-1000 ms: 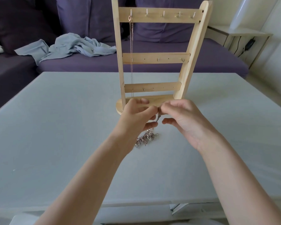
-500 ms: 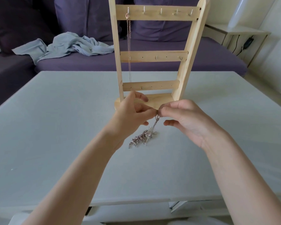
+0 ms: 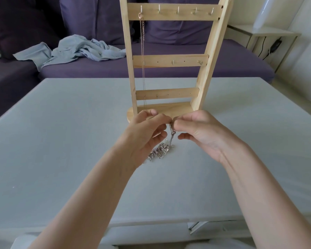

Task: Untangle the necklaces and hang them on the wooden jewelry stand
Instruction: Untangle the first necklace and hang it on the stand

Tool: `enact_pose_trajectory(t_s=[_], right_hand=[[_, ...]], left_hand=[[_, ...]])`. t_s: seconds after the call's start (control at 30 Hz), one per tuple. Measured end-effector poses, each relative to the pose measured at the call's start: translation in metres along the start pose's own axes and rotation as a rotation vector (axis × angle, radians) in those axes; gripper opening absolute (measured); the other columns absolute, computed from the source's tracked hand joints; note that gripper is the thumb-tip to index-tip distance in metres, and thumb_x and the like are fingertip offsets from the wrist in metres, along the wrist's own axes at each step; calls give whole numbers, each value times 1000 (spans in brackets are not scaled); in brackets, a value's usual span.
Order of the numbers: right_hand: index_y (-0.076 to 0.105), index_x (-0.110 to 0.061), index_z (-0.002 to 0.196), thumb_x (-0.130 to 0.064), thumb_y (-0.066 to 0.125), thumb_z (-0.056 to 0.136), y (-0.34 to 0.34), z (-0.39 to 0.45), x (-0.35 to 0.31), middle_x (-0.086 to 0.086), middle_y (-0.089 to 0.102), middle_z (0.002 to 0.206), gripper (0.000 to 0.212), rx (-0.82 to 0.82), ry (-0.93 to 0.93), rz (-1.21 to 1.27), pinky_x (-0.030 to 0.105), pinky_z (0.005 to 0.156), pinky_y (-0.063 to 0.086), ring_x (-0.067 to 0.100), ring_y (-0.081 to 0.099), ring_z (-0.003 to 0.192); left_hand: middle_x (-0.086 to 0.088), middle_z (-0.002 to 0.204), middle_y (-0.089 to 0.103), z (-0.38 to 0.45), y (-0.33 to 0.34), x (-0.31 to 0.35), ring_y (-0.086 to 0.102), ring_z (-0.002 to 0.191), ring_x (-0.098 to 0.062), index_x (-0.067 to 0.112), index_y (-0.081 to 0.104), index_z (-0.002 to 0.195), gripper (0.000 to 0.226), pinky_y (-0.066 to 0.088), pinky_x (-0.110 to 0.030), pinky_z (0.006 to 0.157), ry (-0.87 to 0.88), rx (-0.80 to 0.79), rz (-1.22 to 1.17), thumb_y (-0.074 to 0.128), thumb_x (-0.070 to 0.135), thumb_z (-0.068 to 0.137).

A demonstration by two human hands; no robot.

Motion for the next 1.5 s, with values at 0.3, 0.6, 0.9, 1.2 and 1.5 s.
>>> enact_pose_trajectory(t_s=[0.3,0.6,0.9,1.2,1.5], right_hand=[[56,-8,61,-1,51,83,2,-1,-2,3,54,68,24,-2,50,218,21,62,44,9,53,64],[52,-12,65,-5,50,82,5,5,-4,2,55,70,19,56,35,329,24,67,43,13,51,71],[49,-13,64,7,58,77,0,5,3,1,52,58,25,168,20,149,25,65,45,14,49,56],[44,-15,74,7,69,72,-9,1,1,-4,52,53,33,137,12,114,24,57,41,12,48,51],[39,-15,84,12,59,79,-6,-2,-1,10,55,68,34,41,46,140,24,55,39,14,46,53]], left_hand=[[-4,66,50,-3,9,4,46,49,-8,7,45,91,15,44,-16,48,44,-24,11,55,-3,88],[-2,71,54,-6,4,9,48,57,-8,14,43,88,21,47,-18,55,133,0,106,60,2,88],[4,74,62,-5,5,8,52,51,1,21,40,87,24,48,-18,58,314,42,718,61,10,88],[11,66,67,-5,-6,12,55,65,-10,22,45,96,34,47,-25,68,200,8,638,73,12,78],[7,67,60,-1,-4,5,51,62,-10,14,48,95,29,47,-24,67,99,2,540,70,9,77]])
Point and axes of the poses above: each hand's wrist, its own z-axis towards the middle knuckle, its own y-axis out of the palm, x = y × z, the point moved 4 cm from there along z, towards the middle knuckle
